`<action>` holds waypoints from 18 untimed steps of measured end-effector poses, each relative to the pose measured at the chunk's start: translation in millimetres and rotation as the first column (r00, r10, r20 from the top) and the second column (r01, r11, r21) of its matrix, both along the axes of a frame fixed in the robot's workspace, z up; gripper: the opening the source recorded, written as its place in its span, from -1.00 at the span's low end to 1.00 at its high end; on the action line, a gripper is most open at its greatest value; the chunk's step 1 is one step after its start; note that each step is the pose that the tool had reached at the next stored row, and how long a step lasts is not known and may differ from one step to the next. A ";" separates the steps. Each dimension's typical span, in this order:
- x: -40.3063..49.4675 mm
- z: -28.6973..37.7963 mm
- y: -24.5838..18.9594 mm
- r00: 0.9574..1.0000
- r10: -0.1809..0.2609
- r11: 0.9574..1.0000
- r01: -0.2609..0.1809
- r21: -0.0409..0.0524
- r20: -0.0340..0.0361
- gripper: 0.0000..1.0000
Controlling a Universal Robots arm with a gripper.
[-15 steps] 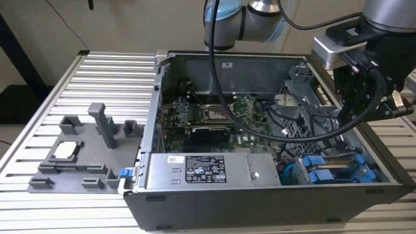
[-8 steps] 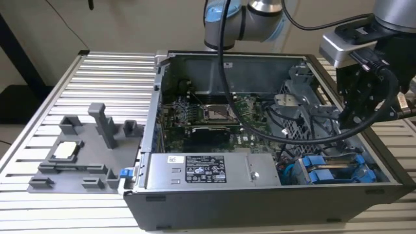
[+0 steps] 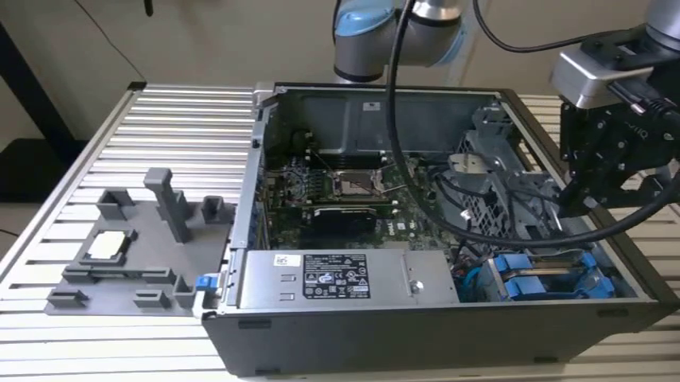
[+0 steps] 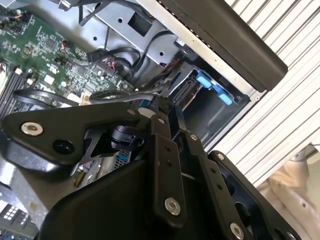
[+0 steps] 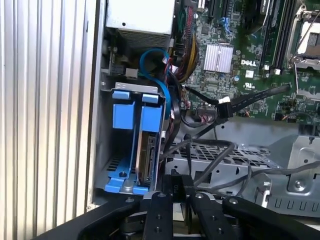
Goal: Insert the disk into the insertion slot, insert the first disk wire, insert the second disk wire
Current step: 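Insert the first disk wire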
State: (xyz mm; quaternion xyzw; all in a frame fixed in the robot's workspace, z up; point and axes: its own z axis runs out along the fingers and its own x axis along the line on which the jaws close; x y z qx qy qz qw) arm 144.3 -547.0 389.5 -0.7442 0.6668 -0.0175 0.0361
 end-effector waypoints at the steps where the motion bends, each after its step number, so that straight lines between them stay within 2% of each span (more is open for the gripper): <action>1: 2.2 -0.2 -1.4 1.000 0.000 1.000 0.000 0.000 -0.010 -0.62; 6: 12.3 -0.9 -8.7 0.999 0.000 1.000 0.000 -0.002 -0.050 -0.62; 8: 15.7 -1.3 -11.6 0.998 0.000 1.000 0.000 -0.002 -0.061 -0.62; 9: 16.9 -1.5 -13.1 0.998 0.000 1.000 0.000 -0.002 -0.064 -0.62; 11: 17.6 -2.5 -14.5 0.998 -0.004 1.000 0.004 -0.002 -0.066 -0.62; 18: 17.8 -8.9 -14.5 0.995 -0.069 0.998 0.069 0.000 -0.066 -0.62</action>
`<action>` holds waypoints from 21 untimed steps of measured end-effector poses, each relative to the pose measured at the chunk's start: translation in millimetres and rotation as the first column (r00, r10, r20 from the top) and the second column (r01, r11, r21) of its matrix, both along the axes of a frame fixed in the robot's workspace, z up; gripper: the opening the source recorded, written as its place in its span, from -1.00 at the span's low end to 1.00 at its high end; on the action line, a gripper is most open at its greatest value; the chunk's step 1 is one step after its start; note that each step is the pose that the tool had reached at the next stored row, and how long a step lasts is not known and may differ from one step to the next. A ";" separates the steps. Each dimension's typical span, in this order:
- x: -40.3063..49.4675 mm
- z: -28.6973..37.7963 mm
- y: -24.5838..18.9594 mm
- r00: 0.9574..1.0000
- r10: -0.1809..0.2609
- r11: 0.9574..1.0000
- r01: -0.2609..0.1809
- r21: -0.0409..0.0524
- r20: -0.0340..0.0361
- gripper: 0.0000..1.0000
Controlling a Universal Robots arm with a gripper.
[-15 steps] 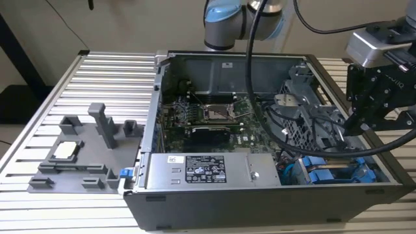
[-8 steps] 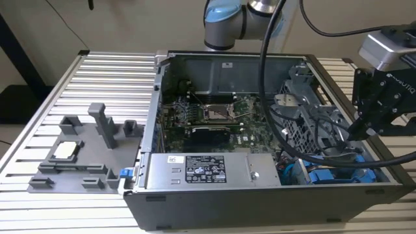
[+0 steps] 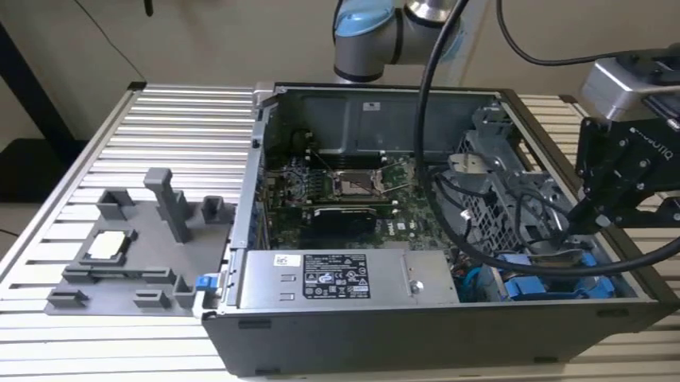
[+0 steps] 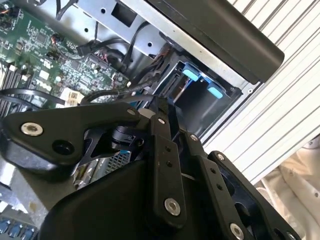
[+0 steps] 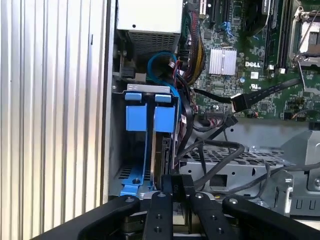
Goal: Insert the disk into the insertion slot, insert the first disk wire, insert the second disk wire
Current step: 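Insert the first disk wire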
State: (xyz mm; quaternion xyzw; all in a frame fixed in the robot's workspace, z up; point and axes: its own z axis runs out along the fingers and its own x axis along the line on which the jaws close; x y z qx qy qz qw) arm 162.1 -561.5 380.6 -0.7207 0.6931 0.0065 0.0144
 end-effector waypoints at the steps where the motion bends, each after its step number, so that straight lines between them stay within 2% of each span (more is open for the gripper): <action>1: 0.0 -0.9 0.0 1.000 -0.005 1.000 0.005 0.003 0.000 -0.62; 6: 2.9 -5.5 -0.6 1.000 -0.012 1.000 0.012 0.021 -0.001 -0.62; 10: 8.8 -8.0 -2.2 1.000 -0.012 1.000 0.012 0.022 -0.009 -0.62; 14: 9.8 -12.1 -2.8 1.000 -0.014 1.000 0.015 0.022 -0.013 -0.62; 15: 9.9 -13.1 -2.7 1.000 -0.016 1.000 0.016 0.022 -0.016 -0.62; 17: 9.9 -13.9 -2.8 0.999 -0.019 1.000 0.019 0.021 -0.030 -0.62; 18: 9.9 -14.7 -2.7 0.999 -0.020 1.000 0.020 0.021 -0.035 -0.62; 19: 9.8 -15.7 -2.8 0.999 -0.021 1.000 0.022 0.020 -0.038 -0.62; 21: 9.8 -18.4 -2.8 0.999 -0.027 0.999 0.028 0.020 -0.039 -0.62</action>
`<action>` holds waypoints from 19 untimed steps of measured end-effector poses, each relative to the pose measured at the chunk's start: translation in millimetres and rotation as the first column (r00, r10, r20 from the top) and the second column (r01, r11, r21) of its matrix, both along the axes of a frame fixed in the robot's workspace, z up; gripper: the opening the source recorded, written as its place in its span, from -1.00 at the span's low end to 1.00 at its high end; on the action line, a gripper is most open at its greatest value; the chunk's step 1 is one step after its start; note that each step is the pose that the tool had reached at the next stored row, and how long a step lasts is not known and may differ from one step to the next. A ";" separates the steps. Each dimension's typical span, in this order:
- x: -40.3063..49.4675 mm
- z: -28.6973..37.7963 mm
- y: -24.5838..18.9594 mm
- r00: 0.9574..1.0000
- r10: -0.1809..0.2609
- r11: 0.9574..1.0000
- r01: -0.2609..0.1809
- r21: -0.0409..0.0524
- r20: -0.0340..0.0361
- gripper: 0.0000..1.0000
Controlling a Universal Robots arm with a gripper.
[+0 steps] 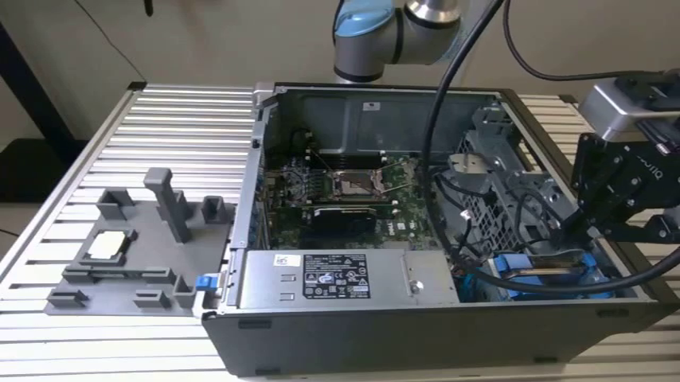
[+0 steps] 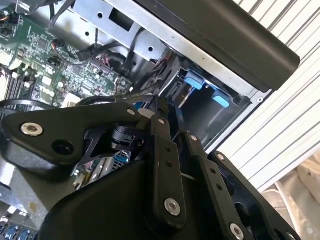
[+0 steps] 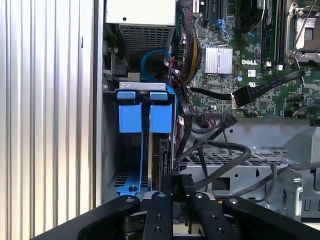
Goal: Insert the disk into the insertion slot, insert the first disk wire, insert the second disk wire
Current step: 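Insert the first disk wire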
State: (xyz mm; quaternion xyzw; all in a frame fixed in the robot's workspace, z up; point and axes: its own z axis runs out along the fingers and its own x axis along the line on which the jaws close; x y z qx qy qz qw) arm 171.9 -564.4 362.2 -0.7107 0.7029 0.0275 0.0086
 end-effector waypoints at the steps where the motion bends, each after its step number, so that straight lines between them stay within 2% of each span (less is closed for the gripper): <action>1: 0.1 -1.4 -0.3 1.000 -0.004 1.000 0.004 0.000 0.000 -0.62; 8: 1.1 -8.4 -3.6 1.000 -0.025 1.000 0.025 0.000 0.000 -0.62; 19: 2.8 -15.6 -4.6 0.999 -0.037 0.999 0.037 0.000 0.000 -0.62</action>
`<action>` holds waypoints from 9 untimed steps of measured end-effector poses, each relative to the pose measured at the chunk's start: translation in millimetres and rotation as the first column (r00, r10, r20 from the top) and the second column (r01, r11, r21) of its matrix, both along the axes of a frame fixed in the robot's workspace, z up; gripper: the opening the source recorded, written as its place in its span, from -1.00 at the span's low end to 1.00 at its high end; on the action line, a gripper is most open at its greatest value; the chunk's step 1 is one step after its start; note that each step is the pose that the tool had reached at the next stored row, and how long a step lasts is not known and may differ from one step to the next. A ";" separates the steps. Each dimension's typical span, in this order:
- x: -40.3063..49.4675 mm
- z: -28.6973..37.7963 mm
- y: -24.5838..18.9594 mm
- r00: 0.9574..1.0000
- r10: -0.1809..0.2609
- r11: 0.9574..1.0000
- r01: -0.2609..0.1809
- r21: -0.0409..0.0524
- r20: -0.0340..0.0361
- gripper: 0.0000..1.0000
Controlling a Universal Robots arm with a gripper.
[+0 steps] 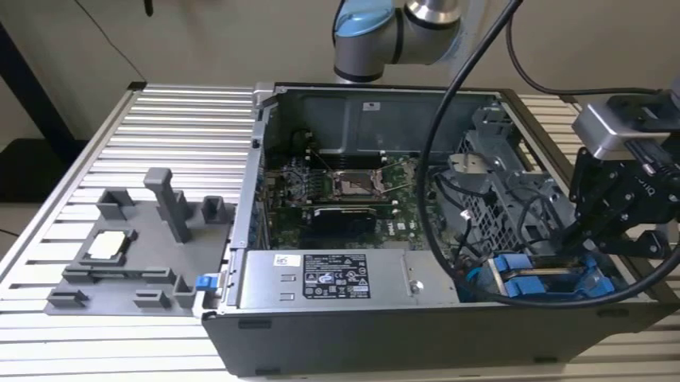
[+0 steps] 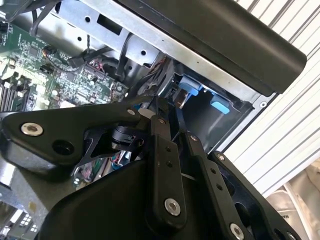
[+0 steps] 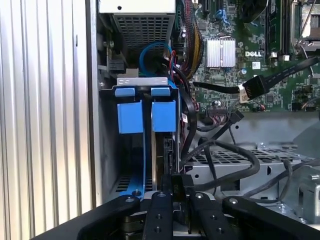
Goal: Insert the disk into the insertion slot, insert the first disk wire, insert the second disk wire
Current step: 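Insert the first disk wire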
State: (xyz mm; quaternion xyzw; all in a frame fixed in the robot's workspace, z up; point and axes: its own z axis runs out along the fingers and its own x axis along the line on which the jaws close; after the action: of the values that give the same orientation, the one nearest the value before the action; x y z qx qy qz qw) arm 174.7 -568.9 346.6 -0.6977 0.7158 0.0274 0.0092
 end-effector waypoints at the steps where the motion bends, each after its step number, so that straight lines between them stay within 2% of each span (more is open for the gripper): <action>1: 0.0 -0.8 0.0 1.000 0.000 1.000 0.000 0.000 0.000 -0.62; 9: 0.1 -3.9 0.0 1.000 0.000 1.000 0.000 0.000 0.000 -0.62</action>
State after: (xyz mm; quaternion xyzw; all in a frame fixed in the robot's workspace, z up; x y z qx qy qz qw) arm 174.9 -569.0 342.6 -0.6977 0.7158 0.0273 0.0090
